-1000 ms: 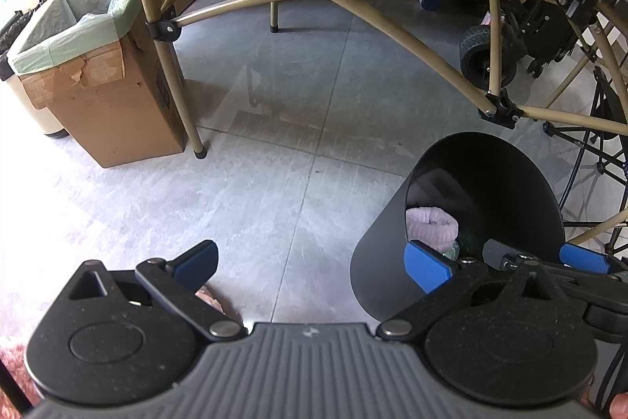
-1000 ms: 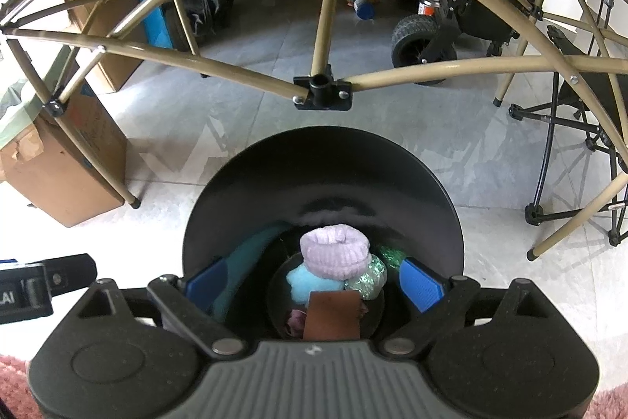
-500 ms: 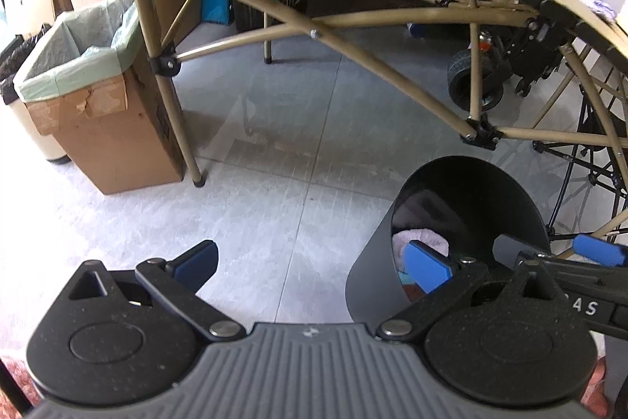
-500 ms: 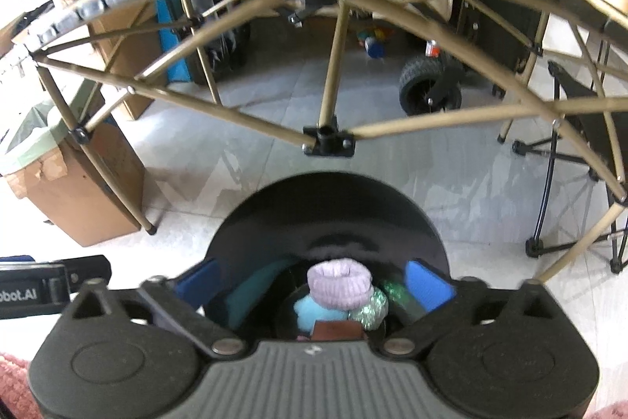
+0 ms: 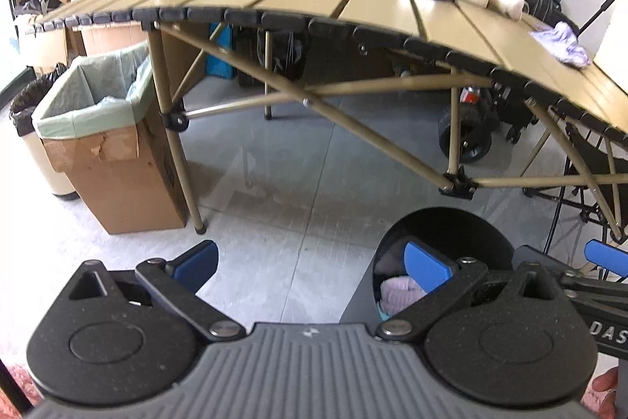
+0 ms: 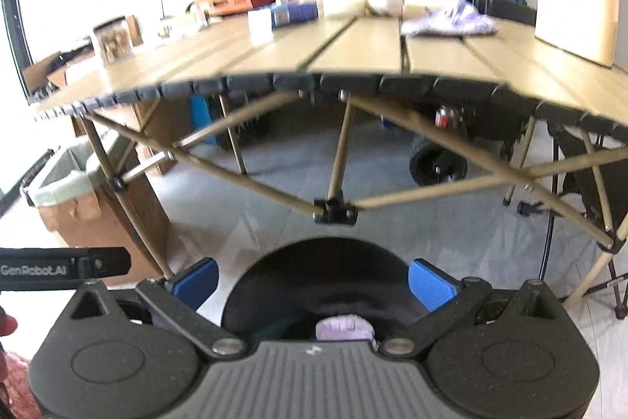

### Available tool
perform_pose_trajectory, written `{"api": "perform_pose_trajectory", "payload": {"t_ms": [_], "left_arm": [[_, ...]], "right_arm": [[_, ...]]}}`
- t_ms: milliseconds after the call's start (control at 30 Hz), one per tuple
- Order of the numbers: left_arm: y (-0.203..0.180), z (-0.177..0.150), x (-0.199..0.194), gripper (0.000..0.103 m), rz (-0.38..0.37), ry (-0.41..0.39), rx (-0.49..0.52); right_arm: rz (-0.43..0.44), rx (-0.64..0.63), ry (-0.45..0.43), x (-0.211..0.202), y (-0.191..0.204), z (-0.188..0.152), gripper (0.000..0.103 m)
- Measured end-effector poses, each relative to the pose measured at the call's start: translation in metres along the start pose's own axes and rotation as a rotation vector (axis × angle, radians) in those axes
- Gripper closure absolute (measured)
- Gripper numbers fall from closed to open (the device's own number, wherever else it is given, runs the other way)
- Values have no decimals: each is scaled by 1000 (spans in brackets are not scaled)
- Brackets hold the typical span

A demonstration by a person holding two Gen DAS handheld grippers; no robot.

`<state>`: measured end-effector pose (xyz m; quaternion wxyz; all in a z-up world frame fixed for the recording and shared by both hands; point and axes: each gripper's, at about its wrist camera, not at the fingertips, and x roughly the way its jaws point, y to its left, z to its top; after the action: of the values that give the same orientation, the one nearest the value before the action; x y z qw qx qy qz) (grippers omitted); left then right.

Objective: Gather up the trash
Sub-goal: 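Raise both tools from the bin up to the table top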

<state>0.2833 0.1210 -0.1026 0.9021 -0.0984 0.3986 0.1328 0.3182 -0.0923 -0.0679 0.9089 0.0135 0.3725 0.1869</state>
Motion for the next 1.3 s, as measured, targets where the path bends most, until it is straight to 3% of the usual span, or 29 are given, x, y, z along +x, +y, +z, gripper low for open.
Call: {"api": "perform_pose_trajectory", "payload": {"t_ms": [333,633,1067,1300], "left_arm": [[-19,1,-26,0,-34,-83,25],[-41,19,-45,0,-53,-175,50],[-64,81,-46,0,-53,-279,36],[-76,120,-37,0,-76,-303,17]], "right_arm": [[-17,30,-251,-51,-14,9,0],[-85,122,-462,-81,-43,44,0],[-142,148,-581,-60,-73,116,0],[-105,191,-636,-40,-92,141,0]]}}
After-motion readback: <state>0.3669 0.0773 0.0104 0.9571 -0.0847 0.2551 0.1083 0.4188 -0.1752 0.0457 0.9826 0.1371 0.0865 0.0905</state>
